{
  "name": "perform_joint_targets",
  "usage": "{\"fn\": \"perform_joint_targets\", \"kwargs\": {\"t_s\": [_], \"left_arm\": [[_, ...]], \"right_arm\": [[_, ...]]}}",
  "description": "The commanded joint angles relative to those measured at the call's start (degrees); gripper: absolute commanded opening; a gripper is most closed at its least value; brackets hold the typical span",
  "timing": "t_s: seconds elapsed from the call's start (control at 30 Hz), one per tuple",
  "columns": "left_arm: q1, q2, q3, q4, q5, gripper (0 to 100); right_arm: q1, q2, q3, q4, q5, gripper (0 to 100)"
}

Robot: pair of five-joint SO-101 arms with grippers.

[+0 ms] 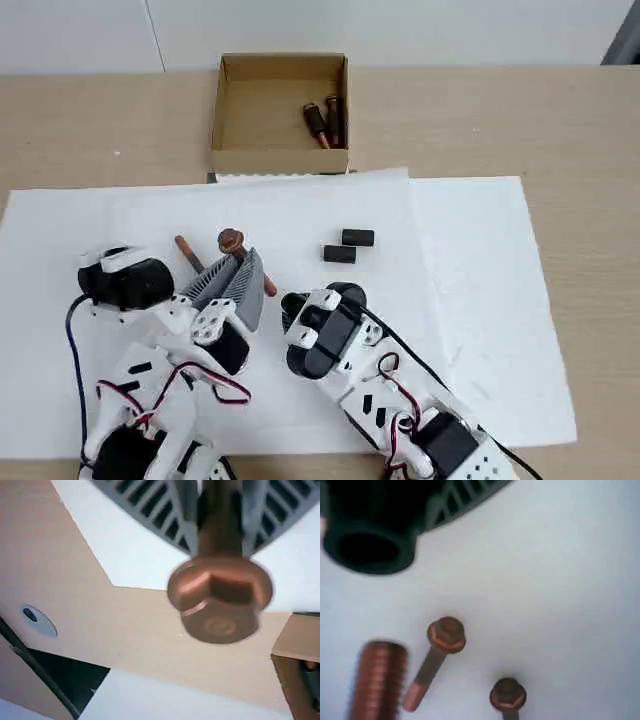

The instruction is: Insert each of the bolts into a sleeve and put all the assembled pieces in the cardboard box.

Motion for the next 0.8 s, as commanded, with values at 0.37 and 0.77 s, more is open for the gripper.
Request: {"fn": "perform_joint_targets", "kwargs": {"t_s": [0.37,0.77], "left_arm": [[2.4,-0.6,-2.5,0.2,2.3,0],[2.5,-0.6,0.0,0.1,2.3,0]], "right_arm": [[-0.3,-0.9,-1.1,-3.6,0.7,0.2],[-2.6,-0.9,-1.1,-3.7,3.3,0.2]]}}
